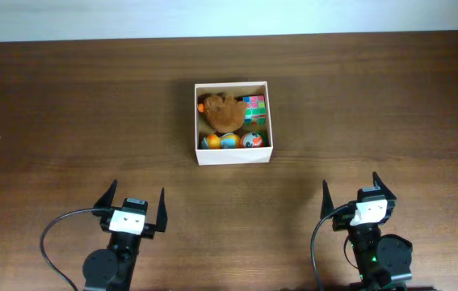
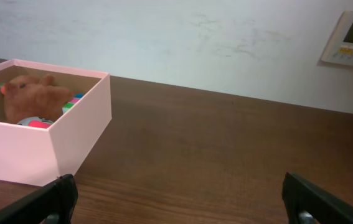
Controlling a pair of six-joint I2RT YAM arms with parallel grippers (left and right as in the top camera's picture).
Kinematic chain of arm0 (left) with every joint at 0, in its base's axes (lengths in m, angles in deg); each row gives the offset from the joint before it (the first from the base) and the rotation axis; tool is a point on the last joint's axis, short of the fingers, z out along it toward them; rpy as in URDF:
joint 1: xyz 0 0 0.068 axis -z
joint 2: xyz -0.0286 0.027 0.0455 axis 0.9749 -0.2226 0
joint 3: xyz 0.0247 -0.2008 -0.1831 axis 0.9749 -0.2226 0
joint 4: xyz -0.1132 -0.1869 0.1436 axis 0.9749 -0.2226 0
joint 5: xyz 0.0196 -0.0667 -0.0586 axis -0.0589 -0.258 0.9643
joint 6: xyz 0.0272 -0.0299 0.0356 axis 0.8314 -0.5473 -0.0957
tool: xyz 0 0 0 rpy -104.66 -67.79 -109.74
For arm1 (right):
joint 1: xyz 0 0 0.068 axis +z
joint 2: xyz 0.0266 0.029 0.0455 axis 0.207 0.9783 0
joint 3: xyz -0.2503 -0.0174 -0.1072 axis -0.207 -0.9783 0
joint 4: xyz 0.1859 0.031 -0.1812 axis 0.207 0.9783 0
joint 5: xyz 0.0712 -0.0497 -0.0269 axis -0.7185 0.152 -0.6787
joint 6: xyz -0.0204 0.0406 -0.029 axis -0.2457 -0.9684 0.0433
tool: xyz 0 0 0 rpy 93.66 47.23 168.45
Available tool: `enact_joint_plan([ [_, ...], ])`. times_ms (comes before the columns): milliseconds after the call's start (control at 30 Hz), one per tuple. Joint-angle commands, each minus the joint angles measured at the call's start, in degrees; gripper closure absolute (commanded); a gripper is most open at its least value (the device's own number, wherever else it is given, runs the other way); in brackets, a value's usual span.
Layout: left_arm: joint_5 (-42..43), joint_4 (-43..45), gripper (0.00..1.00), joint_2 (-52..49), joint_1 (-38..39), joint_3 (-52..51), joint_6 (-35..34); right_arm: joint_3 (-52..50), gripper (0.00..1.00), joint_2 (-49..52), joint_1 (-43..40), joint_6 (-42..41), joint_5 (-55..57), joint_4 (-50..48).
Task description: Pack container
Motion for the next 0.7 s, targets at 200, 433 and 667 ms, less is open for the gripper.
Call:
enact_joint_plan([
  [200, 0.02, -0.52, 0.01, 0.33, -0.33, -0.11, 0.94, -0.66, 0.01, -0.61, -0.46, 0.39, -0.72, -0.02],
  [433, 0.02, -0.52, 0.01, 0.33, -0.33, -0.11, 0.94, -0.68, 0.01, -0.61, -0.46, 0.39, -0.72, -0.02],
  [667, 0.02, -0.5, 0.01, 0.33, -0.33, -0.11, 0.94, -0.66, 0.01, -0.61, -0.46, 0.39, -0.72, -0.02],
])
